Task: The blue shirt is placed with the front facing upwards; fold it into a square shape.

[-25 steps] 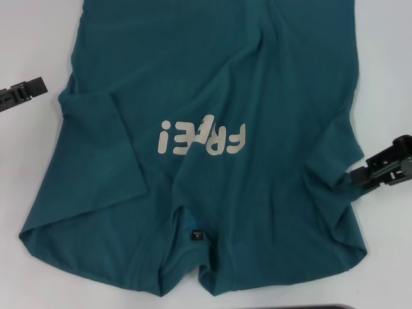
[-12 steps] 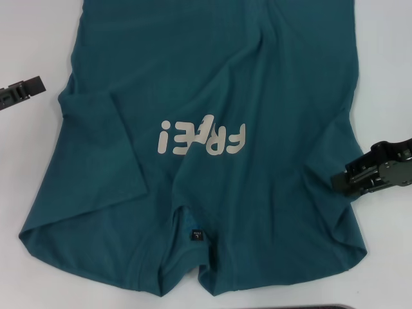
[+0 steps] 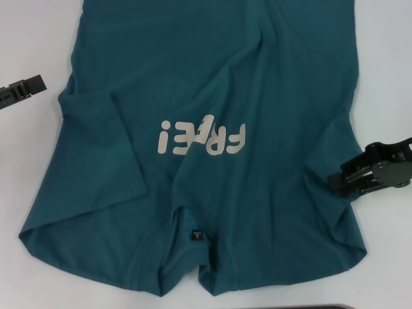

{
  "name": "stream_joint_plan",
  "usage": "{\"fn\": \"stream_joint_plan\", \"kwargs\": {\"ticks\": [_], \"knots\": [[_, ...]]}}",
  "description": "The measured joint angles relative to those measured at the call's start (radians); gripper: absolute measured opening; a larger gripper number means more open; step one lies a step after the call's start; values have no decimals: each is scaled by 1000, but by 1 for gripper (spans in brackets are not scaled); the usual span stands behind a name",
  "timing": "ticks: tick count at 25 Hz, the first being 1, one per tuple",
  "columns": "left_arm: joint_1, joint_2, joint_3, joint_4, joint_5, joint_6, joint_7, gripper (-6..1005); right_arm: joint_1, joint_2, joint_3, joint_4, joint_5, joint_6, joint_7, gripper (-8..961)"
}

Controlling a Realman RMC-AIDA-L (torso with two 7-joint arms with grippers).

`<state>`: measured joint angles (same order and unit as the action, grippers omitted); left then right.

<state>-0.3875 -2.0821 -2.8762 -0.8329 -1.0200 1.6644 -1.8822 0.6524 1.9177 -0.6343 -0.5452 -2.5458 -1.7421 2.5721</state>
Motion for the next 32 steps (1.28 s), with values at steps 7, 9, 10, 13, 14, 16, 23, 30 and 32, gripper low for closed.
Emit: {"fn": "stream_joint_plan", "kwargs": {"ticks": [7, 9, 10, 13, 14, 16, 23, 30, 32], "knots": [[5, 0, 0, 0, 0, -14, 0, 703, 1, 0, -1, 17, -1, -4, 10, 365], [5, 0, 0, 0, 0, -16, 0, 703, -3, -4, 1, 16, -1, 3, 16, 365], [4, 0, 0, 0, 0, -18, 0, 702, -4, -6, 3, 16, 0, 9, 18, 365], [3, -1, 0, 0, 0, -19, 0, 702, -3, -1, 8, 18, 3, 23, 20, 365], [2, -1, 0, 0, 0, -19, 0, 702, -1, 2, 9, 18, 5, 28, 18, 365], [1, -1, 0, 0, 0, -19, 0, 703, 6, 10, 11, 18, 8, 39, 16, 364], [5, -1, 0, 0, 0, -20, 0, 703, 19, 32, 12, 19, 24, 62, 18, 364], [4, -1, 0, 0, 0, -23, 0, 702, 16, 31, 13, 11, 92, 110, 12, 364], [4, -1, 0, 0, 0, -23, 0, 702, 18, 33, 10, 16, 98, 142, 7, 364]]}}
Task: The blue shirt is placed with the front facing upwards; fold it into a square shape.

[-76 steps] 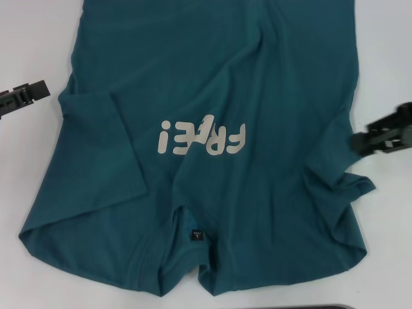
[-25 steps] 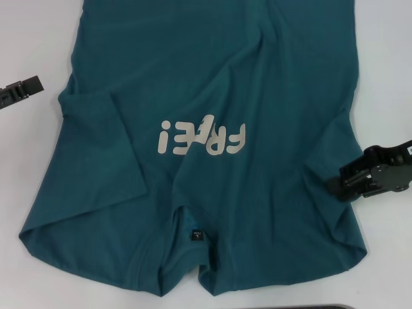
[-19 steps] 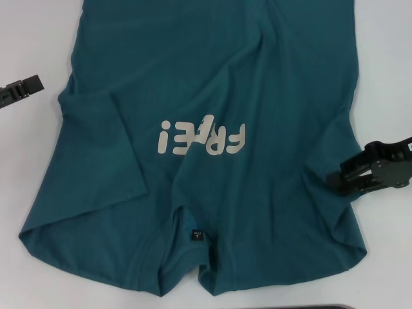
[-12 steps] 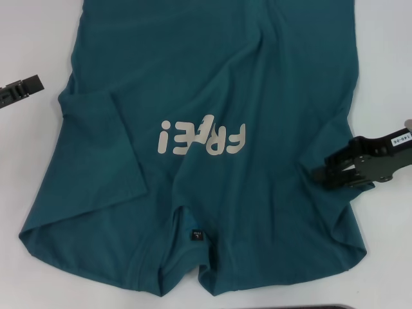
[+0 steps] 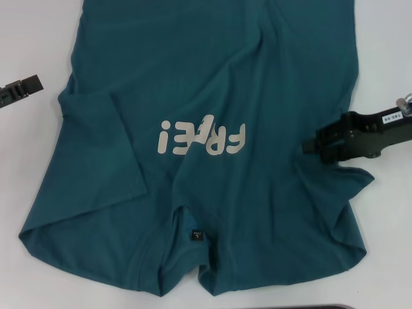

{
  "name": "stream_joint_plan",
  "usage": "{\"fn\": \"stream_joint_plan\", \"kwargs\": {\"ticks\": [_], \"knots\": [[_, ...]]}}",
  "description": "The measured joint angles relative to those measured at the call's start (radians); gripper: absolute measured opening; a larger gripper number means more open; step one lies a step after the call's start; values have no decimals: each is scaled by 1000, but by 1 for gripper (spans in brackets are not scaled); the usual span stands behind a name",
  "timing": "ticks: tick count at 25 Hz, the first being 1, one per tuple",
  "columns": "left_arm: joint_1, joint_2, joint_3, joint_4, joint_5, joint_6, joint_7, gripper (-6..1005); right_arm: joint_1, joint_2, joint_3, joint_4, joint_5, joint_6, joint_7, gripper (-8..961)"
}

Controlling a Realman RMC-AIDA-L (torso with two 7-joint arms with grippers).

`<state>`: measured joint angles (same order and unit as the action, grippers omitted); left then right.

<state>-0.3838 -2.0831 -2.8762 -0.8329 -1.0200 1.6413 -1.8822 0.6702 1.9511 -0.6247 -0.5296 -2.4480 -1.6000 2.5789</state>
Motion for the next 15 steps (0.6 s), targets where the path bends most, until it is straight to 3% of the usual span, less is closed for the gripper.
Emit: {"fn": "stream_joint_plan", "kwargs": {"ticks": [7, 15], "knots": [[-2, 0, 0, 0, 0, 0, 0, 702, 13, 18, 1, 2, 53, 119, -54, 363], [1, 0, 0, 0, -5, -5, 0, 703, 29, 21, -5, 3, 193, 119, -123, 364]]}}
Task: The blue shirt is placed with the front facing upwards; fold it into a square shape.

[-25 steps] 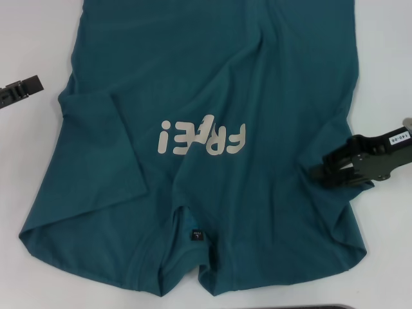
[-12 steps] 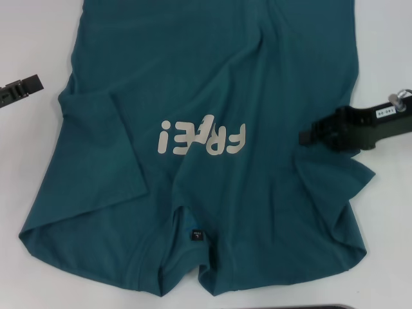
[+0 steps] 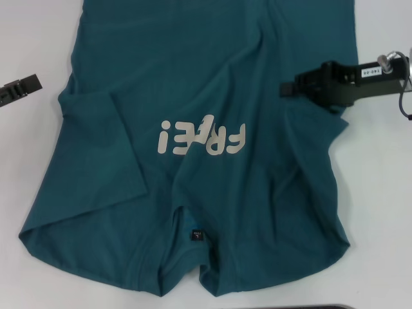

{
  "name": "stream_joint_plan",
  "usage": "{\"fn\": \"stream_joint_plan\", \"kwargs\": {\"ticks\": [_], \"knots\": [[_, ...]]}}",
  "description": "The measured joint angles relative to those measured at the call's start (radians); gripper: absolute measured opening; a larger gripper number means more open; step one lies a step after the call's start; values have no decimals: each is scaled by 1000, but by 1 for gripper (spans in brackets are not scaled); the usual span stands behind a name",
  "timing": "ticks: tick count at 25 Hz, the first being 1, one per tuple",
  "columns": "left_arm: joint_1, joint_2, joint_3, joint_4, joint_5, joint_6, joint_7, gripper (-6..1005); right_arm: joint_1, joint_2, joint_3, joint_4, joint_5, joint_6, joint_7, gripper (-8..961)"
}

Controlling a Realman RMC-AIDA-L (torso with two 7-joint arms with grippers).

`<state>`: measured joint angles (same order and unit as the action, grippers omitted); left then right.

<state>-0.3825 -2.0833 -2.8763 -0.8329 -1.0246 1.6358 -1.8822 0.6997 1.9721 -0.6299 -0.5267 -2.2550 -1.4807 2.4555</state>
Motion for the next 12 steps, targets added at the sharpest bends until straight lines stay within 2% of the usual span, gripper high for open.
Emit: {"fn": "stream_joint_plan", "kwargs": {"ticks": [3, 12], "knots": [[0, -1, 0, 0, -7, -6, 0, 703, 16, 3, -6, 2, 10, -9, 9, 365], [1, -1, 0, 0, -9, -7, 0, 703, 46, 4, -102, 11, -89, 1, 163, 363]]}}
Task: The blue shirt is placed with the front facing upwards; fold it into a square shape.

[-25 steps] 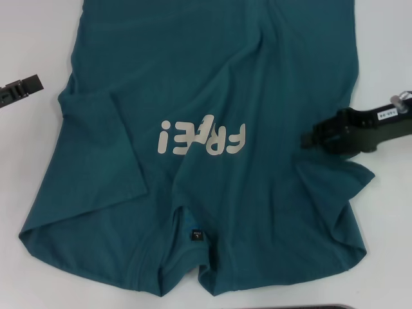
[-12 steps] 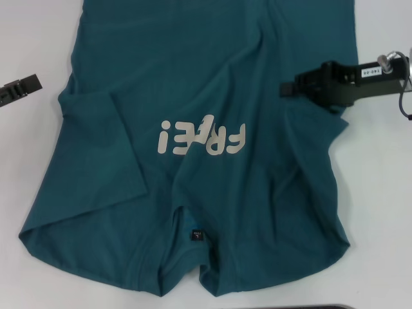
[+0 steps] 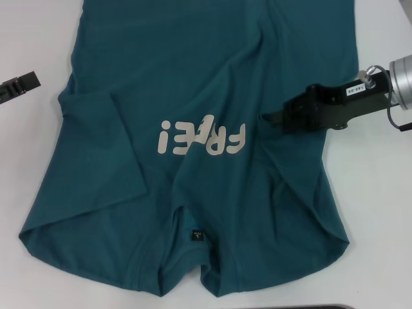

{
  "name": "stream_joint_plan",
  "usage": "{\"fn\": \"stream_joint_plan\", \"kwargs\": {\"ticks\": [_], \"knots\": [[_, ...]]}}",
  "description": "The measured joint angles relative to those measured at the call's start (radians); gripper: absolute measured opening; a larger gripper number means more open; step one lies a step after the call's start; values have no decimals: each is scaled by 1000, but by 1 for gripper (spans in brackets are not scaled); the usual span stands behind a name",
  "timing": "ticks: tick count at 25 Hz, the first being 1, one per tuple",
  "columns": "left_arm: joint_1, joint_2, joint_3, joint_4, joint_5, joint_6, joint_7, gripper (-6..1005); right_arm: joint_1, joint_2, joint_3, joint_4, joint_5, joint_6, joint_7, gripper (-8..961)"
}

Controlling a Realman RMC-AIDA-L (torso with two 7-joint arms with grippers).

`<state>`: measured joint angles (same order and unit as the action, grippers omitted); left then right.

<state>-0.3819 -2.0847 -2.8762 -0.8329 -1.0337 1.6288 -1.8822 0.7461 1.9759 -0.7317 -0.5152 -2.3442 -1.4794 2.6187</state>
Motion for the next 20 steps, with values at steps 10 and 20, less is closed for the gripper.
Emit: {"fn": "stream_joint_plan", "kwargs": {"ticks": [10, 20], "knots": [[1, -1, 0, 0, 0, -1, -2, 702, -8, -2, -3, -38, 54, -43, -101, 360], [3, -1, 0, 0, 0, 3, -16, 702, -11, -84, -26, -200, -134, -151, -97, 362]]}}
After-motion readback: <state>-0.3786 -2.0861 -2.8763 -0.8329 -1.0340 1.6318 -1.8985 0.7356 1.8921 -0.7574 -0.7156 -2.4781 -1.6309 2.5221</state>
